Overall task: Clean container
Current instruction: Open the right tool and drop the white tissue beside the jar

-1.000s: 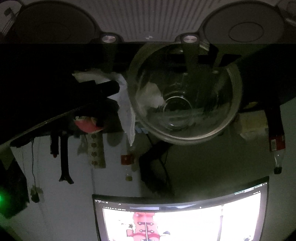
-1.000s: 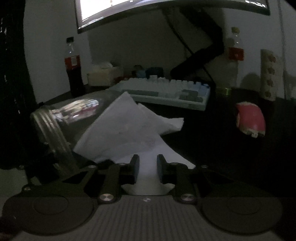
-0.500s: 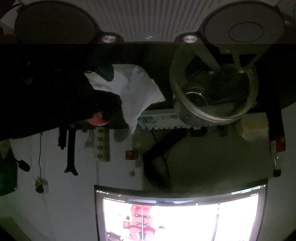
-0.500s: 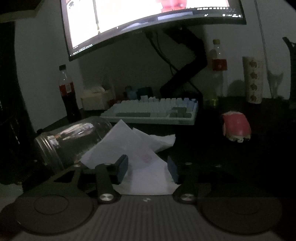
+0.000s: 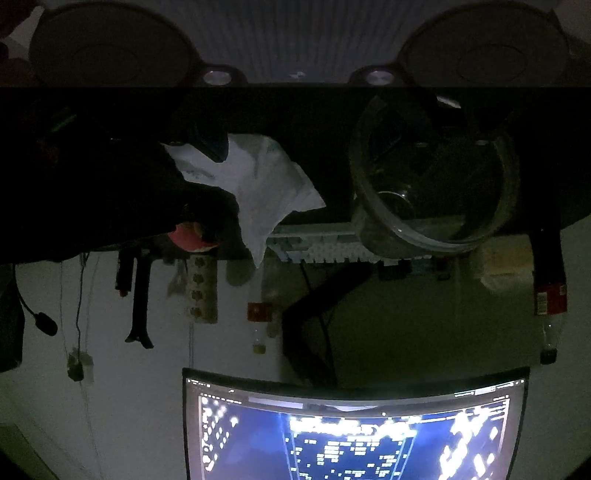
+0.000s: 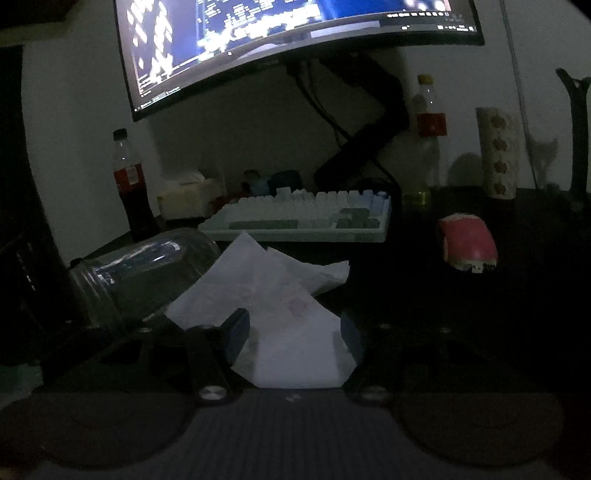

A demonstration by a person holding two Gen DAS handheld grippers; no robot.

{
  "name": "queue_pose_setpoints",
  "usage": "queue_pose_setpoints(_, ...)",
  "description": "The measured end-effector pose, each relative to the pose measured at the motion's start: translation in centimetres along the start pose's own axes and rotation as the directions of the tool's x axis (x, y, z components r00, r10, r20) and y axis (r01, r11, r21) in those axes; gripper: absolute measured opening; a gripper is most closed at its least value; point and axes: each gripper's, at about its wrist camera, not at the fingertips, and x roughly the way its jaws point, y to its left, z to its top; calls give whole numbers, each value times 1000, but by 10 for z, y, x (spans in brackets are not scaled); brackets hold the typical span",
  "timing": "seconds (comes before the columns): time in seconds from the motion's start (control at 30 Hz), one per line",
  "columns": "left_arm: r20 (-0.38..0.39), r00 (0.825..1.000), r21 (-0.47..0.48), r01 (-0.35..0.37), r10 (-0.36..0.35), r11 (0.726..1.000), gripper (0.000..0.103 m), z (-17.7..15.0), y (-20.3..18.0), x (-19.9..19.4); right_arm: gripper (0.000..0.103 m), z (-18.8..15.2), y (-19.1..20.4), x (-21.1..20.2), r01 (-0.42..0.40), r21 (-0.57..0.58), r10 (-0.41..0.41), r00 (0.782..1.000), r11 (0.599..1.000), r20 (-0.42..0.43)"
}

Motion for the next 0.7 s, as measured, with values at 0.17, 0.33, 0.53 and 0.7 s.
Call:
queue_pose_setpoints(0.17, 14, 1000, -8, -1, 1, 1000, 82, 6, 1, -10, 63, -1, -5, 1, 5, 13, -5, 1000, 1000, -4)
queue_pose_setpoints(0.33, 39, 999, -8, 12, -12, 1000, 82, 15, 0, -21, 63, -2, -6, 1, 4, 19, -4, 1000, 1000, -5)
queue_pose_setpoints(0.53, 50, 998, 1, 22, -22, 1000, 82, 18, -3, -26, 65, -1, -7, -2, 9, 27, -10, 1000, 1000, 5)
queue_pose_setpoints(0.7, 50, 999, -17, 17, -16, 1000, 83, 25, 0, -32, 66, 1, -8, -5, 10, 41, -10, 1000, 999, 20)
